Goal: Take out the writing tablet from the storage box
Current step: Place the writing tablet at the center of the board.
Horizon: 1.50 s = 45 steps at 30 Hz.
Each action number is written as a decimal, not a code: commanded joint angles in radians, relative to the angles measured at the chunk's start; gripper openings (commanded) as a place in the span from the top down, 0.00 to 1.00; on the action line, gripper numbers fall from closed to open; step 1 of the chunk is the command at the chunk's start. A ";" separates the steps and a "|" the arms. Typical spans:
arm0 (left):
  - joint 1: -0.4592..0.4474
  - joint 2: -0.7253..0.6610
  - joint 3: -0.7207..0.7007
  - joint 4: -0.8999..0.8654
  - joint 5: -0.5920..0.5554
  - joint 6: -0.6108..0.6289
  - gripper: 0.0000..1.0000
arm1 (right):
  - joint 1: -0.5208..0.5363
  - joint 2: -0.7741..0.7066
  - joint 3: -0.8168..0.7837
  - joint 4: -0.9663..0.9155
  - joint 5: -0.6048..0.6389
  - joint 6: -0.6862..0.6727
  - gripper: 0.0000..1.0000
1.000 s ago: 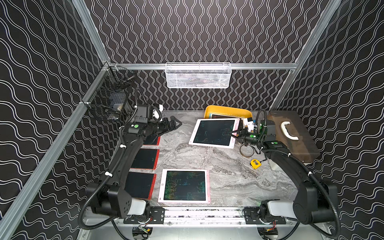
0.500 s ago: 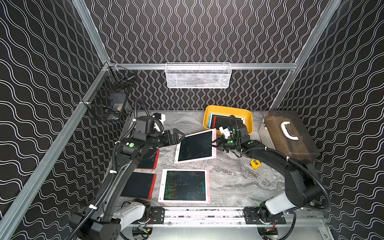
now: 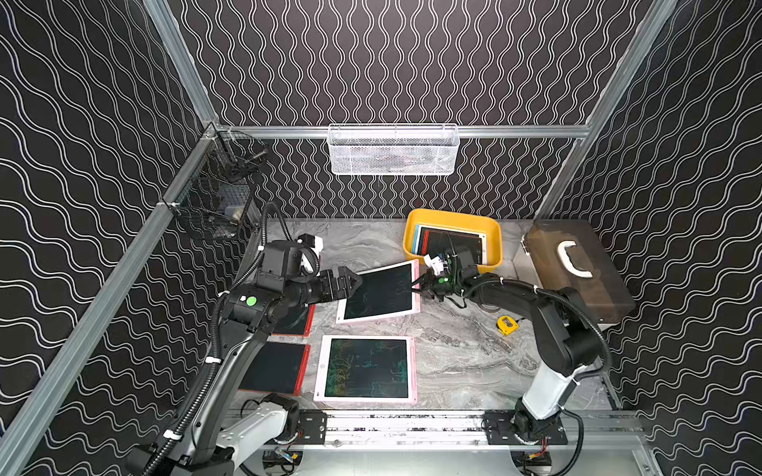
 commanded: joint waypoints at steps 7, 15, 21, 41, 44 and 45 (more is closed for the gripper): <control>-0.001 0.048 0.035 0.016 -0.022 0.033 0.01 | -0.002 0.120 0.148 -0.196 0.039 -0.157 1.00; -0.001 0.086 0.049 0.029 -0.022 0.048 0.01 | 0.005 0.158 0.084 -0.043 -0.019 -0.037 1.00; -0.001 0.089 0.043 0.043 -0.012 0.045 0.01 | 0.024 0.160 0.045 0.067 0.008 0.045 1.00; -0.002 0.075 0.039 0.017 0.000 0.068 0.01 | 0.077 0.142 -0.071 0.166 0.181 0.110 0.96; -0.006 0.077 0.042 0.015 -0.001 0.073 0.01 | 0.076 0.158 -0.052 0.151 0.181 0.102 0.96; -0.009 0.078 0.044 0.015 -0.003 0.074 0.01 | 0.077 0.161 -0.047 0.143 0.181 0.098 0.96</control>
